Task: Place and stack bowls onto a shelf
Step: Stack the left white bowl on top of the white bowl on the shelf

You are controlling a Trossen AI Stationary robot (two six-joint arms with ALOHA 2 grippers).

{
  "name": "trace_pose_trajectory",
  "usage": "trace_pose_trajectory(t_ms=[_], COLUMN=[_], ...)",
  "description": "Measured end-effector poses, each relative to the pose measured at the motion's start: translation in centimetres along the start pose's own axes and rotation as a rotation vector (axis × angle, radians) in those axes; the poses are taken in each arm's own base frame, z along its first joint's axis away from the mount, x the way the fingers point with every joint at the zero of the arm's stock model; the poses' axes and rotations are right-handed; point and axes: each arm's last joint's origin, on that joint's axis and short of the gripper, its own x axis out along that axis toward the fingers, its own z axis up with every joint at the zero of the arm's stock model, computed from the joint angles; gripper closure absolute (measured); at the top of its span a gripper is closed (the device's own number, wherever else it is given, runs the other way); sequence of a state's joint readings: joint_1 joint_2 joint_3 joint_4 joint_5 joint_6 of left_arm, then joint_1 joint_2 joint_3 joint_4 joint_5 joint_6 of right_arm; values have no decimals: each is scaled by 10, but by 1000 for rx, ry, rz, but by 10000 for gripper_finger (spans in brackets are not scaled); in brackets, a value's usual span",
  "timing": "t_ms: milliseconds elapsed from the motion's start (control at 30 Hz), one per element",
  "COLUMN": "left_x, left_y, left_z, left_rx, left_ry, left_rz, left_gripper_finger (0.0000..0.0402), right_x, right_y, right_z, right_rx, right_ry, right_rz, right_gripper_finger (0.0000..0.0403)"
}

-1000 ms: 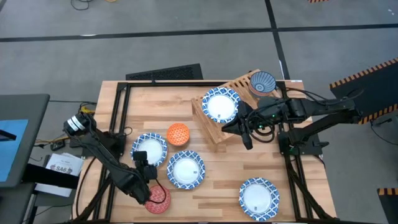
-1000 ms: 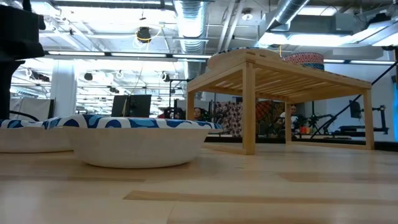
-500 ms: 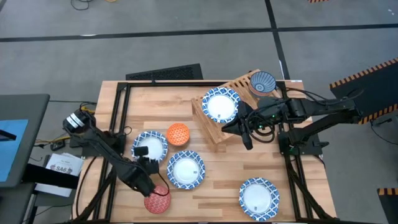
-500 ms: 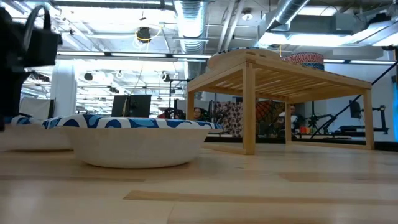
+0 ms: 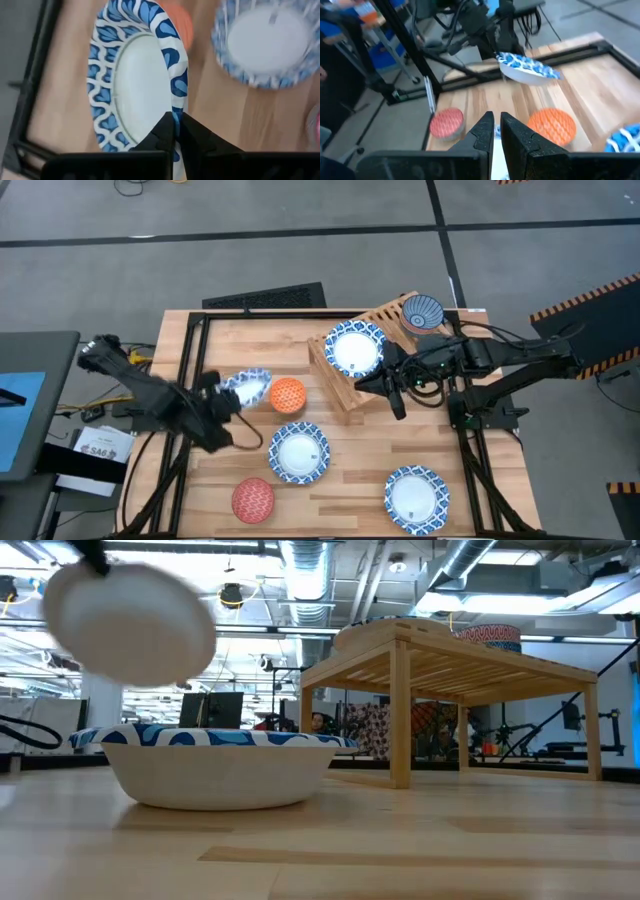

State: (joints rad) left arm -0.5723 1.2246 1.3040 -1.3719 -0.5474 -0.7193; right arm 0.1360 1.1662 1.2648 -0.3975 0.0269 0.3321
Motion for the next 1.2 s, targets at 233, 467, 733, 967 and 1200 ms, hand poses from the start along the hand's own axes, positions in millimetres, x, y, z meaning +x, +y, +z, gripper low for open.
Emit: trace_pose_trajectory(t_ms=[233, 467, 733, 967, 1200], left_x=[-20, -3, 40, 85, 118], left_y=[29, 34, 18, 10, 13], left_z=[65, 133, 177, 199, 211], left_rx=[187, 486, 738, 781, 780], left_ry=[-173, -266, -342, -349, -328], left_rz=[137, 328, 360, 378, 409], left_gripper_finger=[401, 401, 401, 401, 401], right_x=[-5, -19, -50, -56, -52], right_y=[4, 9, 15, 16, 16], right_z=[14, 34, 54, 56, 54], right_rx=[3, -71, -180, -204, -205], right_ry=[-139, -350, -589, -611, -596], right_rz=[46, 95, 129, 126, 125], right_gripper_finger=[342, 342, 342, 342, 342])
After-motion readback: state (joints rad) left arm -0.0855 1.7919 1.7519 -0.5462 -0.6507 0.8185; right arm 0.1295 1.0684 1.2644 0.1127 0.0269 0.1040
